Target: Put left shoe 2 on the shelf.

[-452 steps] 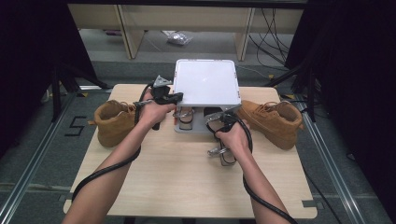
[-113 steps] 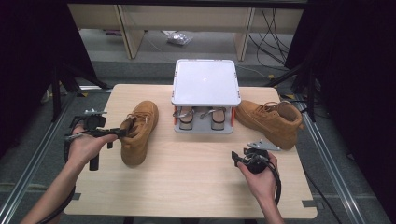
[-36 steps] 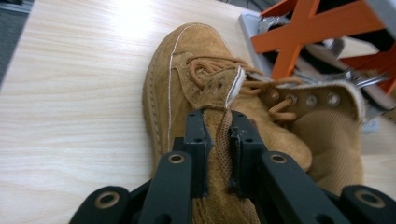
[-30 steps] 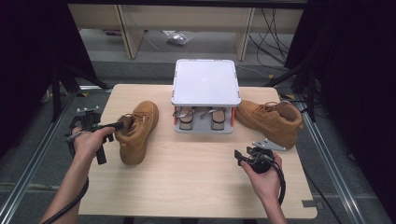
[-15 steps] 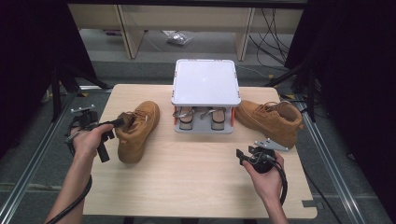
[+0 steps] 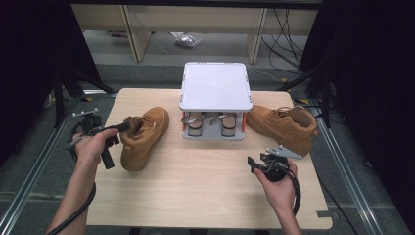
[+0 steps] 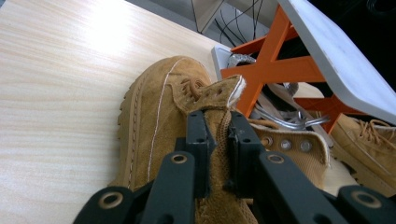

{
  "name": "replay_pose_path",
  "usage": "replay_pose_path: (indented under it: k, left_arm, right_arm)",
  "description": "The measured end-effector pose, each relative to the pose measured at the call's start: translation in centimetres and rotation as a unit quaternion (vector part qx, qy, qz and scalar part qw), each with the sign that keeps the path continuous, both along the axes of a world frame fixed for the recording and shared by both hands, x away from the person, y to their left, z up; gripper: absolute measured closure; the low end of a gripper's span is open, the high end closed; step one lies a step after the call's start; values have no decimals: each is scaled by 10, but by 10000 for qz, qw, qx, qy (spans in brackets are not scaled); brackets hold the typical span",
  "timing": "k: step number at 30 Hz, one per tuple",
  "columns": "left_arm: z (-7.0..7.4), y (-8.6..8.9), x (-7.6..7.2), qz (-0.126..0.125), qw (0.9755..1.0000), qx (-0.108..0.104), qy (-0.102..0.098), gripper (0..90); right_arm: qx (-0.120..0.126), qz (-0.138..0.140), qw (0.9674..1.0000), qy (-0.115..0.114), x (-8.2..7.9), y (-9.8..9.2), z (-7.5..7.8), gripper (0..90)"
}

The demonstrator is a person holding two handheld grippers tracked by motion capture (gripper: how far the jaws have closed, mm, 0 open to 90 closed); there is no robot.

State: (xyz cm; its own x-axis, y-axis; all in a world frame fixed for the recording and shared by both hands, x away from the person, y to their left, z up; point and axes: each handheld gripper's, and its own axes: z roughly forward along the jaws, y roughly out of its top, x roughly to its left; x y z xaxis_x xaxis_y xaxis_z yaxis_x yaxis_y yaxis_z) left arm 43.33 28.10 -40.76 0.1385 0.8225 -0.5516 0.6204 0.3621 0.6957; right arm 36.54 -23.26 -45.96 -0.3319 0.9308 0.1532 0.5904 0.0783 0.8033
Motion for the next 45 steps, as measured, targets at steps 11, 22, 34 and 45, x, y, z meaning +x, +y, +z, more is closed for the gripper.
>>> replay_pose_path:
  k: [11,22,34,45]
  left_arm:
    - [11,-1,0,-51,9996,-265,-100,808]
    - [30,-4,5,-101,9987,-441,-243,809]
    - [43,0,11,-83,9980,-549,-312,810]
    - [58,2,15,-36,9972,-648,-366,810]
  right_arm:
    - [-24,-40,10000,-4,-1,-1,2,460]
    - [-55,-79,10000,24,-2,-1,3,462]
    - [-16,-92,10000,14,-2,-1,2,464]
    - [226,-181,9996,42,-3,2,1,469]
